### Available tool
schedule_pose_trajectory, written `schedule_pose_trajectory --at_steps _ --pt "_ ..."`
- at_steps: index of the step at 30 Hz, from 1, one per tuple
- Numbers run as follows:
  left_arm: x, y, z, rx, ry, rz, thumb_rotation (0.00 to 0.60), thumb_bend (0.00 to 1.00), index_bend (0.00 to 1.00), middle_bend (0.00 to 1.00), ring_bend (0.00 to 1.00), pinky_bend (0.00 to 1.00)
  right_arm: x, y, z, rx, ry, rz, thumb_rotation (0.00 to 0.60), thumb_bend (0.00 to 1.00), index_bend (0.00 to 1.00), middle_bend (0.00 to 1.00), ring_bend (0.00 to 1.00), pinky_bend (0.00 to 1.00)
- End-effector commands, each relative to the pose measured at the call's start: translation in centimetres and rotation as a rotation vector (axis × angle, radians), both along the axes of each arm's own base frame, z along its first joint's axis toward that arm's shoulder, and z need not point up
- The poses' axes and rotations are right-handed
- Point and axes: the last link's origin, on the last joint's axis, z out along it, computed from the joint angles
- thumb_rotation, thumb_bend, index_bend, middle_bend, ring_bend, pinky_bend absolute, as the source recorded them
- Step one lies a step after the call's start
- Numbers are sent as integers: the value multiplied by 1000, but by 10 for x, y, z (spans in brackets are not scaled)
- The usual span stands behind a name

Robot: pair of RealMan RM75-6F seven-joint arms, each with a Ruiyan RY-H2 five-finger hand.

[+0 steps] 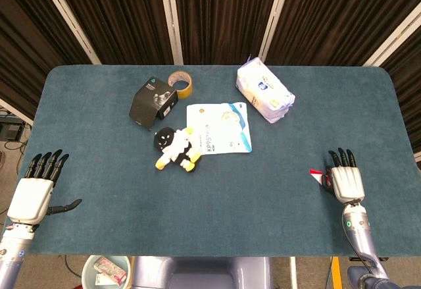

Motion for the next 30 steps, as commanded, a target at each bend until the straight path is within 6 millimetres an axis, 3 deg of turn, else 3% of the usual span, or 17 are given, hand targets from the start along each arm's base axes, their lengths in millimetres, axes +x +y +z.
schedule_pose_trajectory --at_steps 1,17,26,30 --pt "0 0 0 1 1 1 386 11 0 0 0 0 0 -8 6 -8 14 5 600 596 664 136 0 0" --pt "-4 6 -4 9 23 34 388 12 0 0 0 0 10 -62 34 -33 92 34 600 596 671 142 0 0" --pt "-8 13 -6 18 30 62 387 12 0 0 0 0 30 -98 58 -107 149 95 600 594 663 134 0 0" --pt "-8 14 -4 22 20 63 387 11 0 0 0 0 41 -102 75 -179 139 146 600 574 631 109 0 0"
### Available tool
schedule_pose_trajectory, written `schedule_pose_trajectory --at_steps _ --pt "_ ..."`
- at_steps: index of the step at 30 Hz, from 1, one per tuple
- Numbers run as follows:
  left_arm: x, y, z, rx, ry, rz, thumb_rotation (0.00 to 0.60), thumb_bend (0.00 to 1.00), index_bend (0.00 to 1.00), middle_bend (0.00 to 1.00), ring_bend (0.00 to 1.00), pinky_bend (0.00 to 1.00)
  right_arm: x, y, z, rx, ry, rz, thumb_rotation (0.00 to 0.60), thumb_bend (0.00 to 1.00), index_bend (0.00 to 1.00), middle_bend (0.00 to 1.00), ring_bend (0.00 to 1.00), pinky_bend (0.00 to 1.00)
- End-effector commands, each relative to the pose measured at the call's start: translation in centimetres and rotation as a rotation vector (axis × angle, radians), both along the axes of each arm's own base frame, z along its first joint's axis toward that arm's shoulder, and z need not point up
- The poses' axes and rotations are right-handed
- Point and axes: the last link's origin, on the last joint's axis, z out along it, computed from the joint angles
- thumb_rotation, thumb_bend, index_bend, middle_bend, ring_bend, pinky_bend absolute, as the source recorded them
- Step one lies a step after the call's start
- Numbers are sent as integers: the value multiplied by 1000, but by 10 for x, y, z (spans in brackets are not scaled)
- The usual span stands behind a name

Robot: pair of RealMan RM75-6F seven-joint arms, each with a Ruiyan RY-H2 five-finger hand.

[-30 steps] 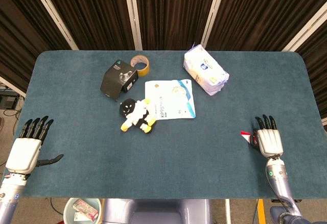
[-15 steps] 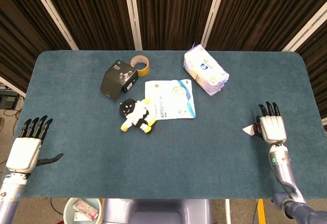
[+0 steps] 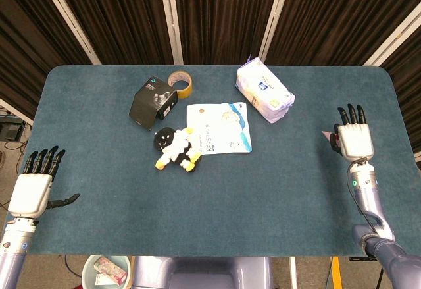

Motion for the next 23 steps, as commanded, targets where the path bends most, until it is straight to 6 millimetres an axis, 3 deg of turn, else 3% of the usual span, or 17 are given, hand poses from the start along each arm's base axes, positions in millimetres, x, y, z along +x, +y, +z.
schedule_pose_trajectory --at_steps 1,6,15,19,23 --pt "1 0 2 4 -7 -5 387 11 0 0 0 0 11 0 16 -69 -28 58 600 571 622 106 0 0" --pt "3 -3 10 15 -33 -25 387 11 0 0 0 0 29 35 31 -186 -106 154 600 545 541 44 0 0" --pt "3 -13 26 35 -74 -64 387 12 0 0 0 0 53 149 34 -218 -183 -1 600 511 498 42 0 0" --pt "4 -18 29 43 -82 -76 391 10 0 0 0 0 54 181 32 -182 -199 -40 600 499 497 46 0 0" --pt "6 -20 27 40 -78 -84 389 11 0 0 0 0 53 194 33 -149 -190 -57 600 498 497 47 0 0"
